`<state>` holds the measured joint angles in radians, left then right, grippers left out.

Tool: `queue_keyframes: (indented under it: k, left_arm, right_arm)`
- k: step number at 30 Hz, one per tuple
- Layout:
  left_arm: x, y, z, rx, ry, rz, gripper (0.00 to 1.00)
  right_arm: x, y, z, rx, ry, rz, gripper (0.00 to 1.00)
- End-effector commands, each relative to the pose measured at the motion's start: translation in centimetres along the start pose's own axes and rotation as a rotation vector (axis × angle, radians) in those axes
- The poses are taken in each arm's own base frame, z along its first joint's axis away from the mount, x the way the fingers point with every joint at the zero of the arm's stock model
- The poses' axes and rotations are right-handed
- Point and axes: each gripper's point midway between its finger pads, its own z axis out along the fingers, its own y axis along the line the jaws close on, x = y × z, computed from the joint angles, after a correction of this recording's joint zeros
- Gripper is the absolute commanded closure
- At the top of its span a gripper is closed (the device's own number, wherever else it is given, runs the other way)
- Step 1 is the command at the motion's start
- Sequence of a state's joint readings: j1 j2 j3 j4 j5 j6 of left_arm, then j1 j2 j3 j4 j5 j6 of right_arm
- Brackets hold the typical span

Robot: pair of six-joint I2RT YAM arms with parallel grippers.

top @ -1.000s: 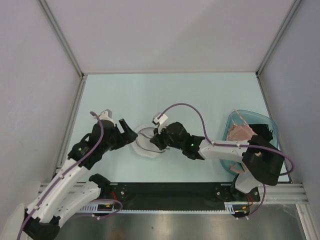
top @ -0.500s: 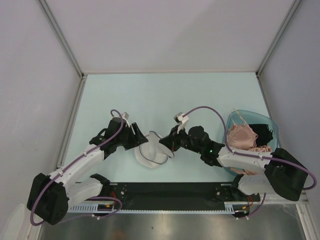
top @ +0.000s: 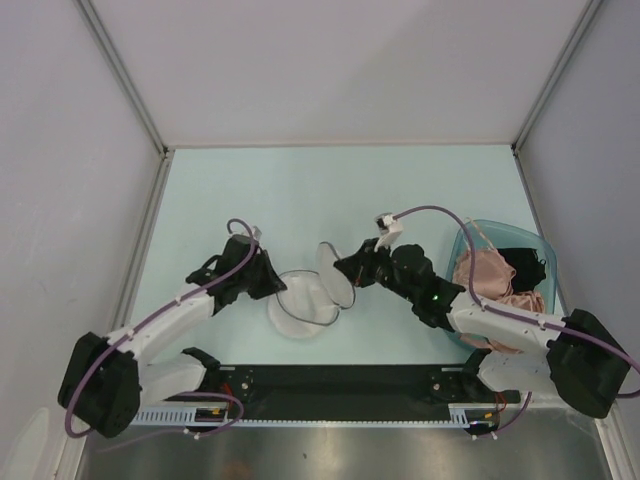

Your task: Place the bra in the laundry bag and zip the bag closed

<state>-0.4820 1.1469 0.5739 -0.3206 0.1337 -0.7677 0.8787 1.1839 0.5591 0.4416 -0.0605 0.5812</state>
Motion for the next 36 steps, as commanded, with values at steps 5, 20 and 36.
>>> queue_keyframes:
  k: [5,20,36]
  left_arm:
    - [-6.7,-2.5,-6.9,0.019,-0.332,-0.015,1.00]
    - [-7.2,2.3,-6.7,-0.158,-0.421,-0.043,1.00]
    - [-7.6,7.5,-11.5,-0.357,-0.529,-0.120,0.14]
  right_arm:
    - [-6.8,-10.2,-3.5,0.448,-0.299,0.286,1.00]
    - [-12.3,-19.7,-17.3,1.177,-0.118,0.141,0.01]
    - [-7.1,-29.0,-24.0,1.441,-0.084,0.345,0.13]
